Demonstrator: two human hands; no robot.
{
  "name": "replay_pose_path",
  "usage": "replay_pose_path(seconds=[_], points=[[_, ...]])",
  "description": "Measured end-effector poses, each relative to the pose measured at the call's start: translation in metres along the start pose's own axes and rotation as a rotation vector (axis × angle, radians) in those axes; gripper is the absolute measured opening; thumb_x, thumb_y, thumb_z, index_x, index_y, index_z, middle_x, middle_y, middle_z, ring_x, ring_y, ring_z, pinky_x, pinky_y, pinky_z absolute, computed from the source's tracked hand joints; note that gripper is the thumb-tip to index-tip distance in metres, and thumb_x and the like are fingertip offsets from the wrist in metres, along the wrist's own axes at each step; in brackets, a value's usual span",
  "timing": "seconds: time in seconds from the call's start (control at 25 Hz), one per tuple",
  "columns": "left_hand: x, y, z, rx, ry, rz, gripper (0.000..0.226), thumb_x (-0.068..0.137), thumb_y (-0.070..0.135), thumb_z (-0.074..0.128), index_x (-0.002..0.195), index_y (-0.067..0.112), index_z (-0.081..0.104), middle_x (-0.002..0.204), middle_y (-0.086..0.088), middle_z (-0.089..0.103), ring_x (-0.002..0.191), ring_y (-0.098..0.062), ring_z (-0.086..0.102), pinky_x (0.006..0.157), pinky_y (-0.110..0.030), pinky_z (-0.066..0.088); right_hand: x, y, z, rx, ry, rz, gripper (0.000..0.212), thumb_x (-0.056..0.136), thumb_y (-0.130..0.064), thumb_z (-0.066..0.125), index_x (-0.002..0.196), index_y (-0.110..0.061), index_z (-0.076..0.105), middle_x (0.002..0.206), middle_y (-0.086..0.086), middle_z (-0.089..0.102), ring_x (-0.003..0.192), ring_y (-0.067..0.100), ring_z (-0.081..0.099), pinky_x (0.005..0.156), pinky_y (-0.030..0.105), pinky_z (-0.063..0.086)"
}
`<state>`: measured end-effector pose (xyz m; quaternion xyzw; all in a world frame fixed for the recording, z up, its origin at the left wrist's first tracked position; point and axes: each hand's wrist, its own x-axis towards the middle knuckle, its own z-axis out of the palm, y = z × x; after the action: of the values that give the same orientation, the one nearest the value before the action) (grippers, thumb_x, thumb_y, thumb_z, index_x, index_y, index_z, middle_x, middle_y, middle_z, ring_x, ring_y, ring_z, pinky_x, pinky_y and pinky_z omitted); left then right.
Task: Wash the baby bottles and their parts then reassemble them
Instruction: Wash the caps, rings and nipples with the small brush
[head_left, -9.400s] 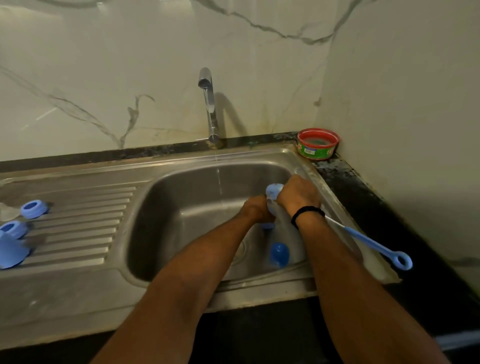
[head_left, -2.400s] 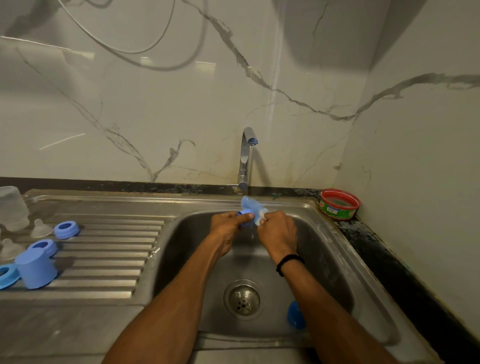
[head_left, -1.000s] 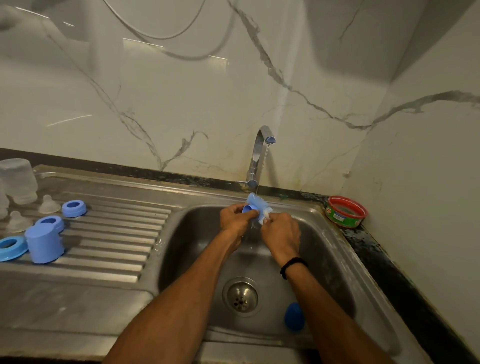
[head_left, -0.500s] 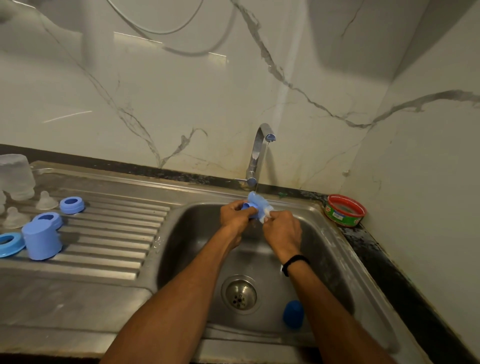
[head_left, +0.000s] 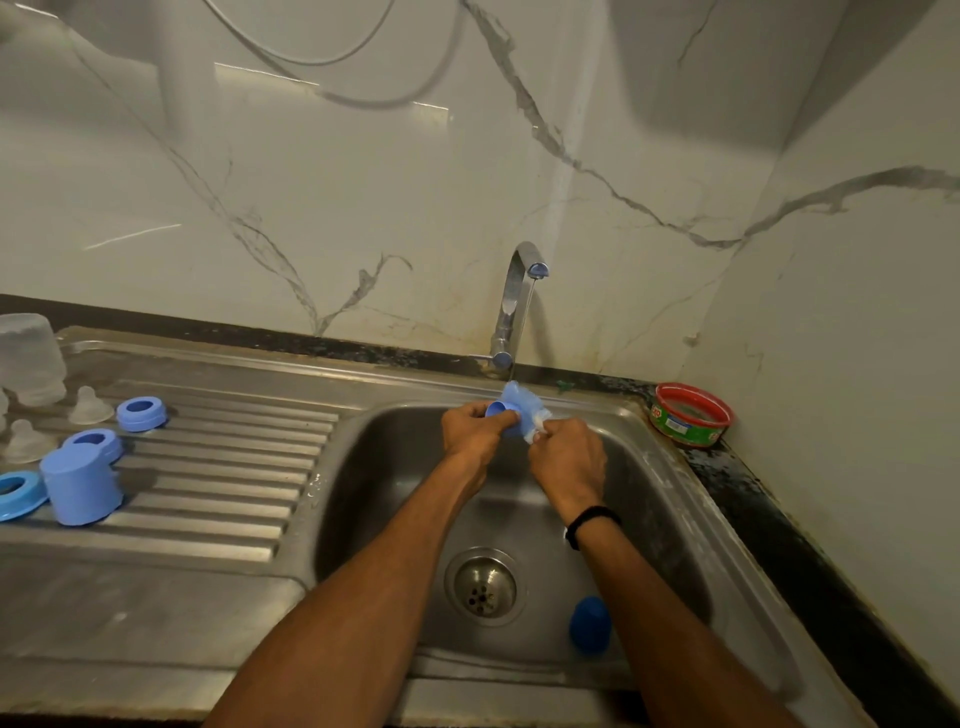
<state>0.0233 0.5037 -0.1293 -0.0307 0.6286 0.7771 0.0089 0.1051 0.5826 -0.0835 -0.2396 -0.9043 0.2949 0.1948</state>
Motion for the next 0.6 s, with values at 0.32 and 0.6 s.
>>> replay_pose_path(seconds=[0.32,0.6], points=[[-0.0003,0.0004,-0.0006,0.010,-0.006,0.031,0.016,0.083,0.009,0.079,0.096,0.004,0.071,0.086,-0.004,0.072,0.079,-0.014,0.067,0.063,-0.015,0.053,0.0013,-0.0022,-0.0030,0.004,0.002,-0.014,0.029,0.094,-0.027,0.063,0.117,-0.009,0.066,0.104,0.009,0.068,0.087,0.020,0.061,0.067,0.025,0.045],[-0.0065,-0.0032,-0.0023,-0.026,-0.064,-0.003,0.019,0.088,0.014,0.076,0.101,0.001,0.073,0.090,-0.010,0.074,0.079,-0.021,0.072,0.061,-0.027,0.062,0.0079,0.0026,-0.0027,-0.026,-0.055,-0.011,0.023,0.096,-0.027,0.060,0.109,-0.011,0.071,0.084,0.002,0.060,0.073,0.014,0.053,0.058,0.022,0.040]])
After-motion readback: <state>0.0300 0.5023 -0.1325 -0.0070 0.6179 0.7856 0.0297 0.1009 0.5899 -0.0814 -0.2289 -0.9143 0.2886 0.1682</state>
